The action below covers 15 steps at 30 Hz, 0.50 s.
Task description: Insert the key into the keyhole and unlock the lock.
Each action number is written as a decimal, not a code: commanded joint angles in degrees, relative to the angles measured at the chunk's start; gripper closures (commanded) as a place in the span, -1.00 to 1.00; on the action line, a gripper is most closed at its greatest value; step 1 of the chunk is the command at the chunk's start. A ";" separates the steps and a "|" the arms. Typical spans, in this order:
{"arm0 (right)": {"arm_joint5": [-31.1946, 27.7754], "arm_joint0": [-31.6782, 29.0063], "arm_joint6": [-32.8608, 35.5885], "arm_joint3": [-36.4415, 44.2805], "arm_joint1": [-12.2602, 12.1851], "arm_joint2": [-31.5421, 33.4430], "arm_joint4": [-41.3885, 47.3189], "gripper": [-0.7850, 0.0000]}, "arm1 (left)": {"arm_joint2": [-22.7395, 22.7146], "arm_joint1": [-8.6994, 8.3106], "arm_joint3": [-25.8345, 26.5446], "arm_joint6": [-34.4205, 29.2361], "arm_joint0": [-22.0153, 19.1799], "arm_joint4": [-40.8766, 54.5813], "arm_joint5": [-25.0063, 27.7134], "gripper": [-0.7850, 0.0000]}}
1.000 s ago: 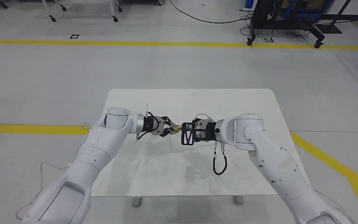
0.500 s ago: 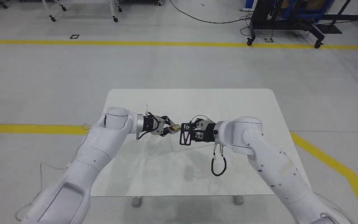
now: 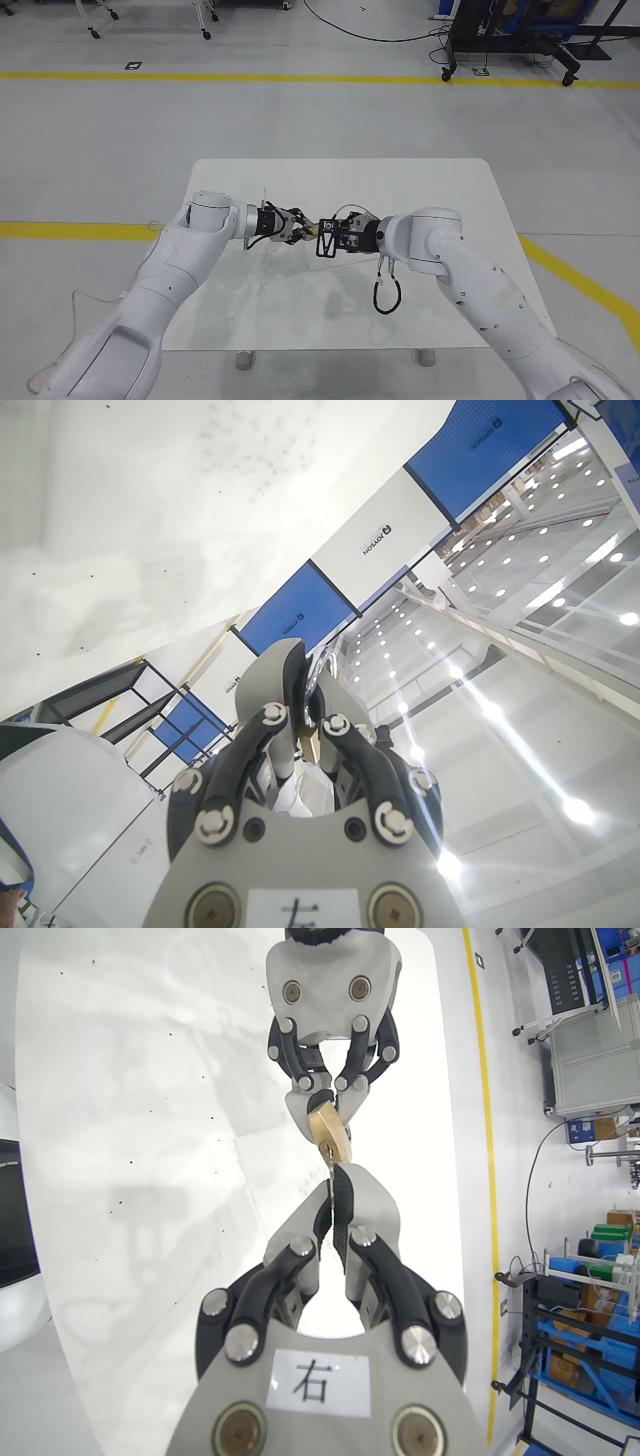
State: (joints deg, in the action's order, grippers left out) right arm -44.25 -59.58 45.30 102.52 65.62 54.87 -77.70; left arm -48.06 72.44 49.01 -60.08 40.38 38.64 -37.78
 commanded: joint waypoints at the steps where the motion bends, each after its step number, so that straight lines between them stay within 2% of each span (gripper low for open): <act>1: 0.54 0.21 0.67 0.05 0.06 -0.30 -0.12 1.00 | -0.04 0.00 -0.04 0.01 -0.03 0.08 0.07 1.00; 15: 2.65 1.26 3.22 0.76 0.45 -2.70 -1.19 1.00 | 0.18 0.01 -0.07 0.32 -0.23 -0.45 0.28 1.00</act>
State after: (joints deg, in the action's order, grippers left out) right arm -41.66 -58.32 48.44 103.17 66.07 52.20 -78.89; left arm -47.87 72.45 48.91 -59.88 40.14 38.24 -37.66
